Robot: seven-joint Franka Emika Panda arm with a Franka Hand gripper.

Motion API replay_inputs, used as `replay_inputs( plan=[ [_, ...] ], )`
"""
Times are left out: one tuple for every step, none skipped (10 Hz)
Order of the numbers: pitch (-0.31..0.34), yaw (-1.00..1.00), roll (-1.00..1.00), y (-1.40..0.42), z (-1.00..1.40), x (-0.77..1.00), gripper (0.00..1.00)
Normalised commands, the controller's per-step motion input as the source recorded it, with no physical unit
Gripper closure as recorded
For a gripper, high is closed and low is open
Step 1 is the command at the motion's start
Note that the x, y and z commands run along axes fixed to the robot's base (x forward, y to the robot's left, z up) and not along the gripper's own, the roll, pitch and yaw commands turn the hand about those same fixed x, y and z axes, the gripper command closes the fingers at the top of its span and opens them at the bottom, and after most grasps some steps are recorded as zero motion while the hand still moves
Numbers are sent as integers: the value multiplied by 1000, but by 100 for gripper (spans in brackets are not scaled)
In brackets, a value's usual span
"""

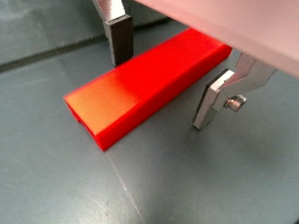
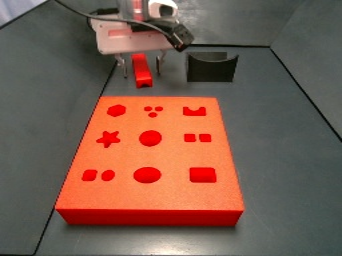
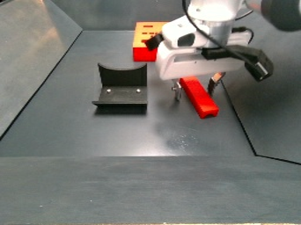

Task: Pick up the arch object. Move up. Place the arch object on the fixture. Regrasp the arch object. Rotate the arch object. Move to above the board. Insert the arch object.
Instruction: Pick up the arch object.

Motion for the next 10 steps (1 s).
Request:
replay_inputs(
  plan=[
    [-34,0,0,0,0,-29,0],
    [0,0,0,0,0,0,0],
    [0,0,0,0,0,0,100],
    [0,0,0,0,0,0,100],
    [0,0,0,0,0,0,100],
    [0,0,0,0,0,0,100],
    [0,0,0,0,0,0,100],
    [0,0,0,0,0,0,100],
    [0,0,0,0,0,0,100],
    [0,0,0,0,0,0,100]
  ],
)
